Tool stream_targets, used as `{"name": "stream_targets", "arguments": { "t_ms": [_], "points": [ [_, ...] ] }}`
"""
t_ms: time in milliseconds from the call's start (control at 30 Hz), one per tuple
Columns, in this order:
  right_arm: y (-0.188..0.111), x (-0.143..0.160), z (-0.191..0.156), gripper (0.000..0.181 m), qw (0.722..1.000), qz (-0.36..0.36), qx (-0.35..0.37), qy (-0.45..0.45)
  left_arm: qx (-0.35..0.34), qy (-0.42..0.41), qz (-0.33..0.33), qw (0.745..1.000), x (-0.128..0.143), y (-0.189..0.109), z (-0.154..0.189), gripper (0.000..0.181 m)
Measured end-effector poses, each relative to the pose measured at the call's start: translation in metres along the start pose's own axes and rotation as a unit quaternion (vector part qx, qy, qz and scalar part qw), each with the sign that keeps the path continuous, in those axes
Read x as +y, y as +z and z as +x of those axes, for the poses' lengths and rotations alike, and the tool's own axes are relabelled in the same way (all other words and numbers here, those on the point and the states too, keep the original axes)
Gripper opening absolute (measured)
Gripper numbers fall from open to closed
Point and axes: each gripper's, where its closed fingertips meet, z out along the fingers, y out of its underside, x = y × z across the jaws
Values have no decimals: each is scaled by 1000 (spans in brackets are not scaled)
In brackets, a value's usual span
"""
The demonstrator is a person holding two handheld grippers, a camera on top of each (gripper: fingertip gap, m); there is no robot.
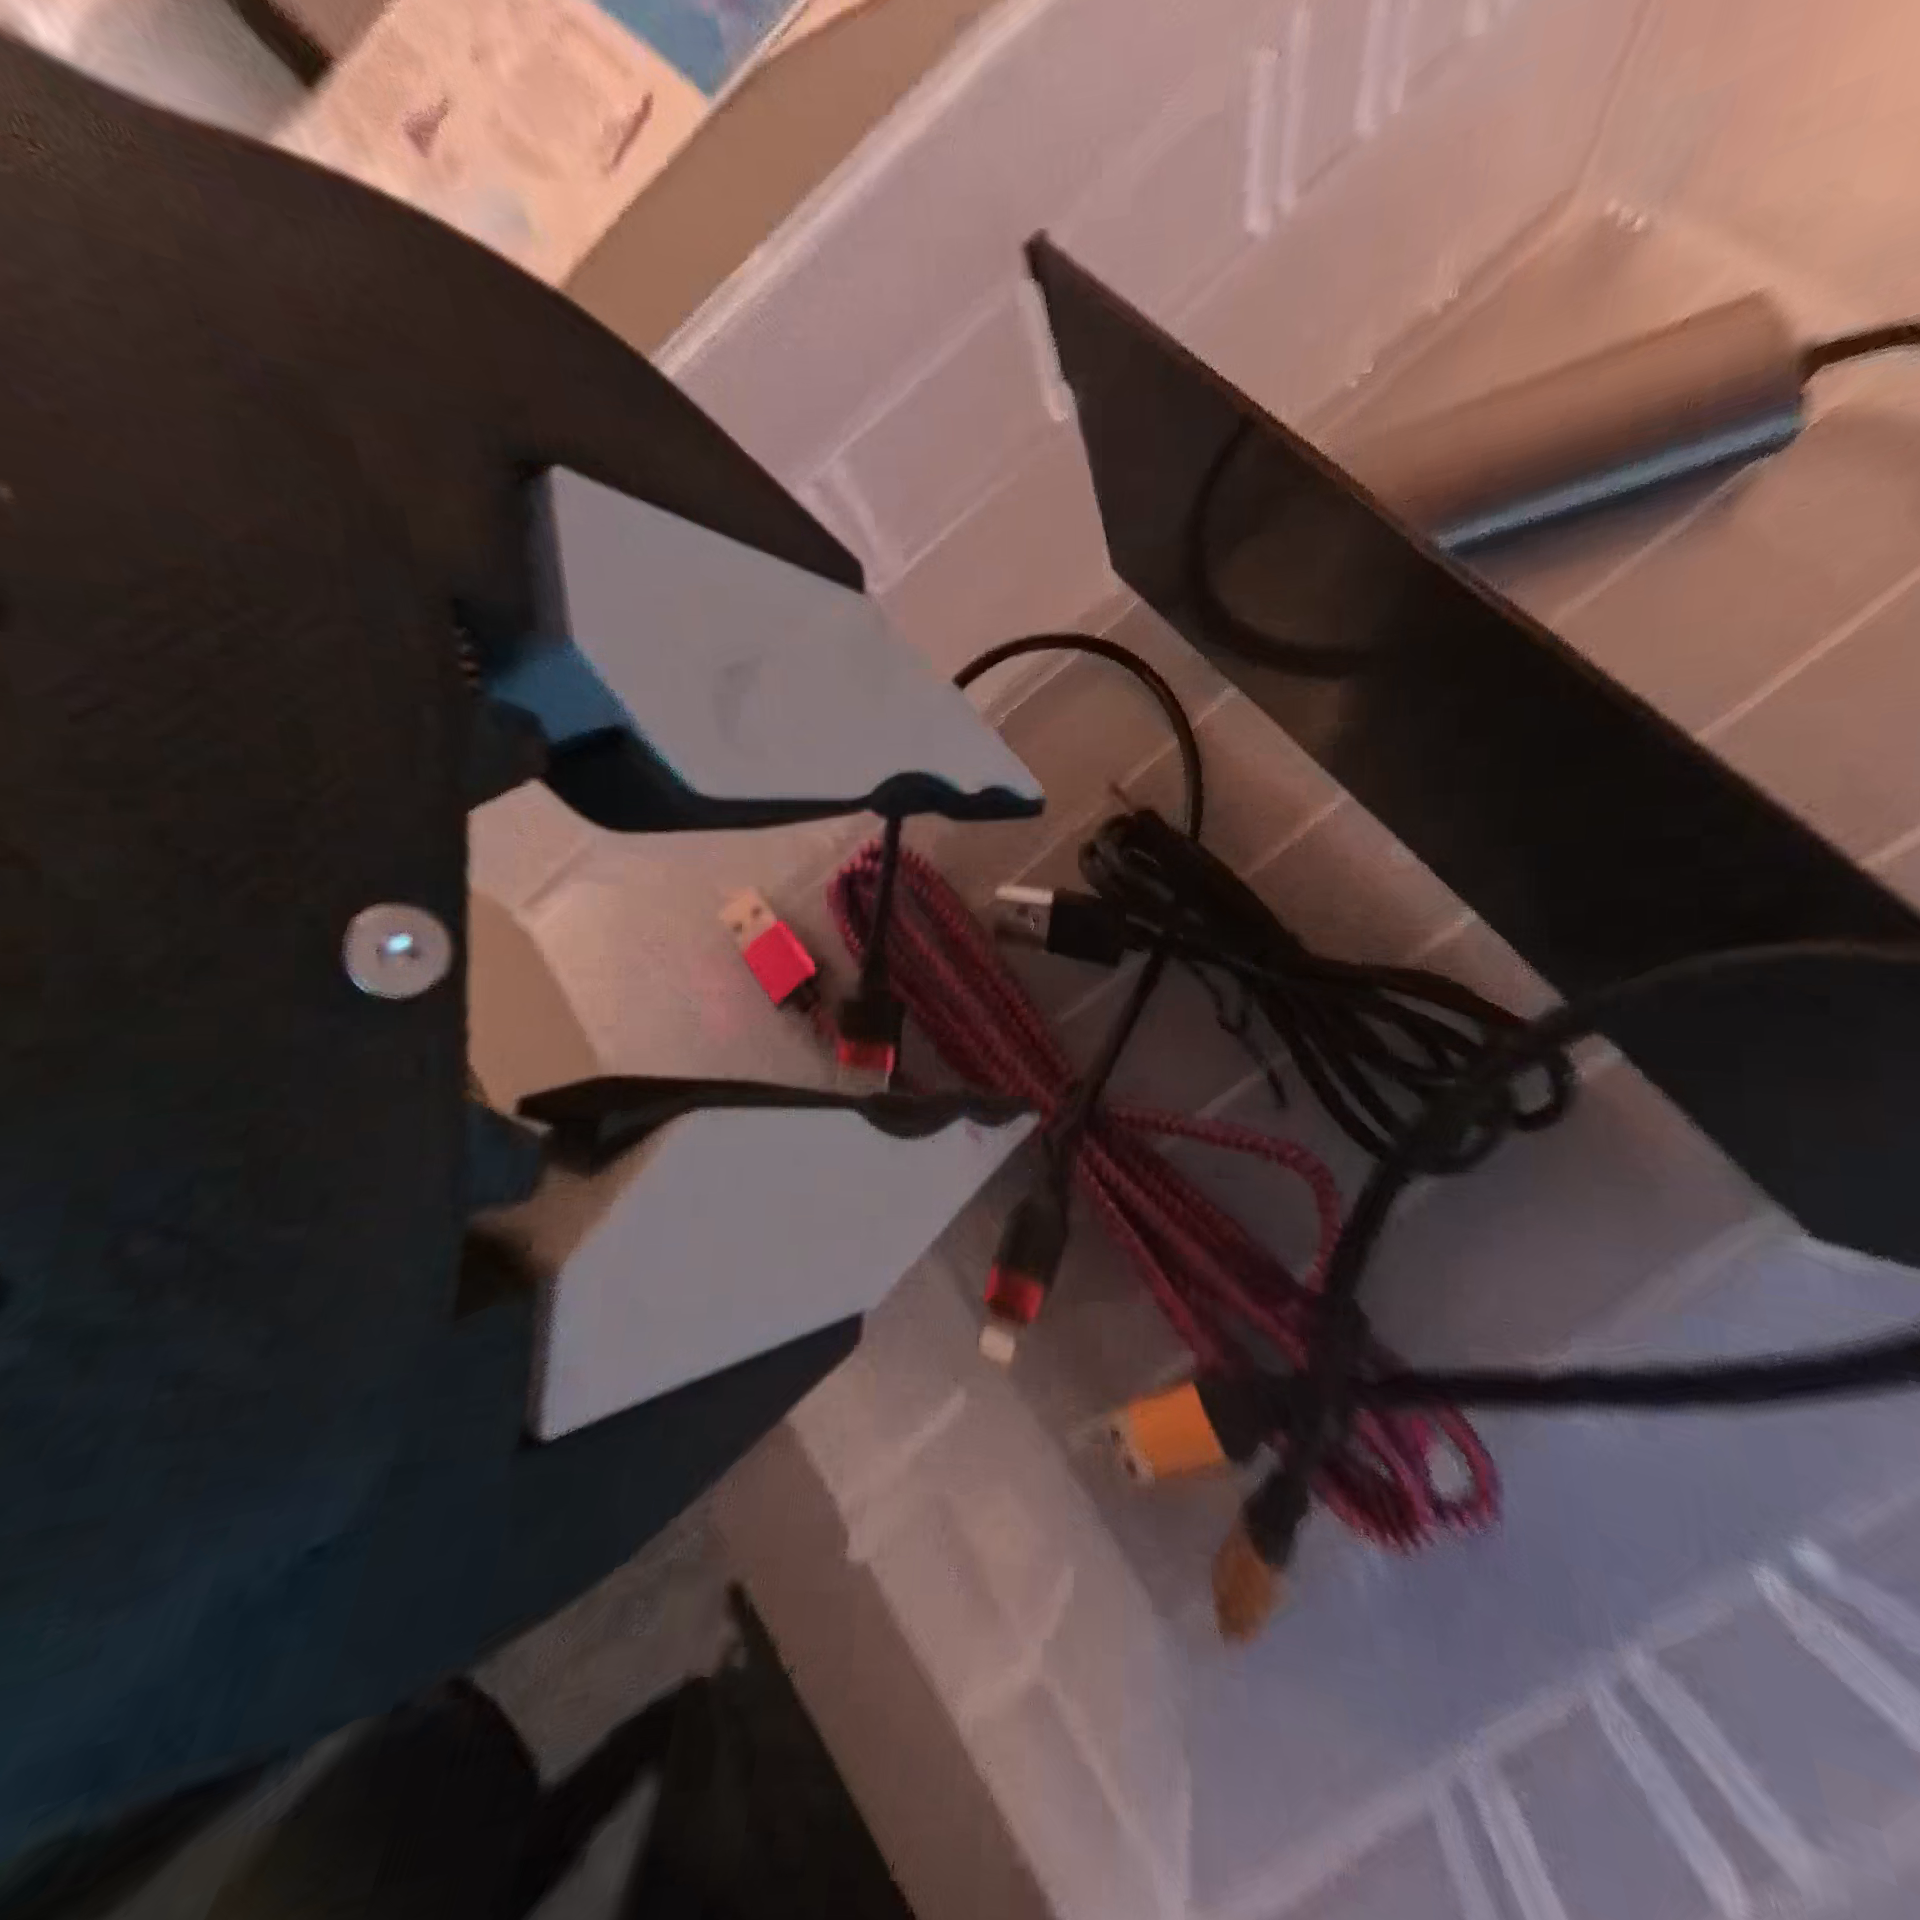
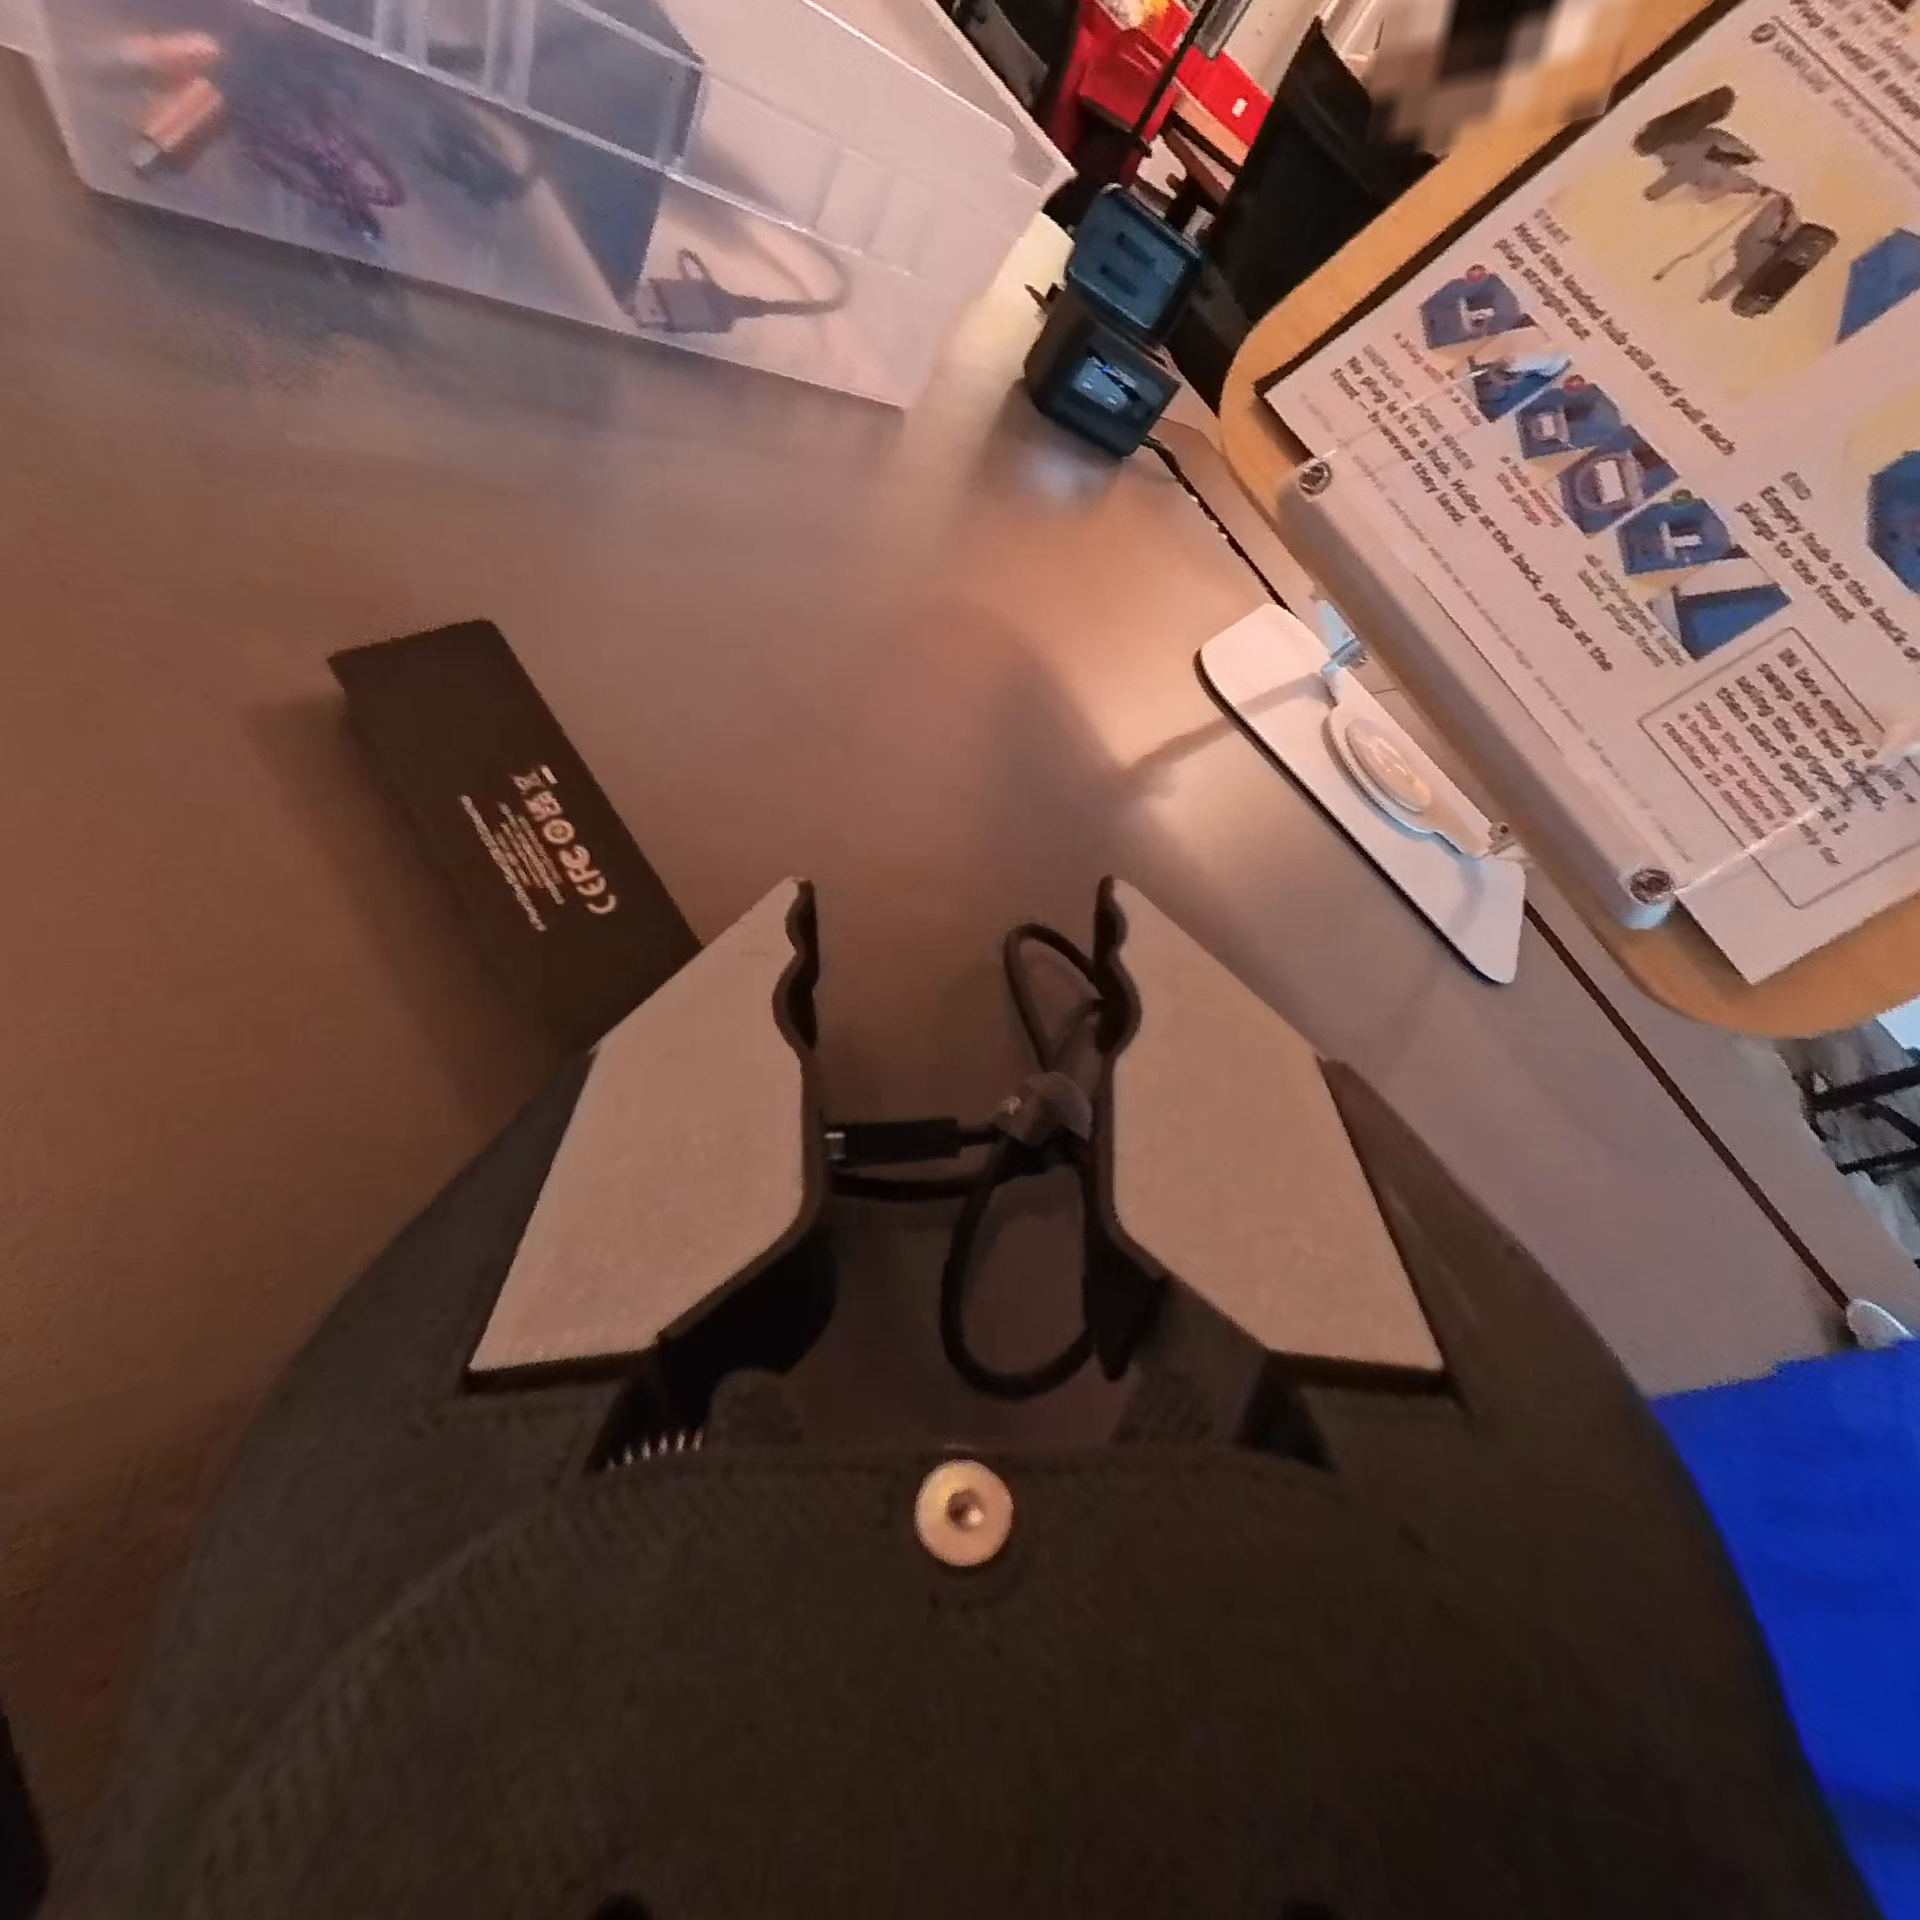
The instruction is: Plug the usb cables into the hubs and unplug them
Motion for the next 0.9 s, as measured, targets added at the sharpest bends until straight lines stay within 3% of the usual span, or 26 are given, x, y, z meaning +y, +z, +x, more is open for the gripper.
{"name": "stream_targets", "arguments": {
  "t_ms": [167,233,333,533,733,800,900],
  "points": [
    [5,-3,-6,51,999,3,-28,23,54,-4,-55,997,-2,24,-9,46],
    [5,-4,-5,51,999,6,-32,32,61,-6,-94,994,9,29,-9,29],
    [4,-7,-5,50,999,14,-35,39,17,23,-87,996,4,22,-14,23],
    [0,-10,-6,50,999,26,-31,34,-107,16,3,994,-18,-36,-29,19],
    [-7,-5,-1,50,999,17,-5,36,-251,12,92,964,-25,-117,-41,5],
    [-8,-2,-2,49,1000,11,4,18,-263,16,125,957,-33,-128,-36,5],
    [-6,0,-4,49,1000,-2,16,-10,-258,17,115,959,-34,-123,-27,5]
  ]
}}
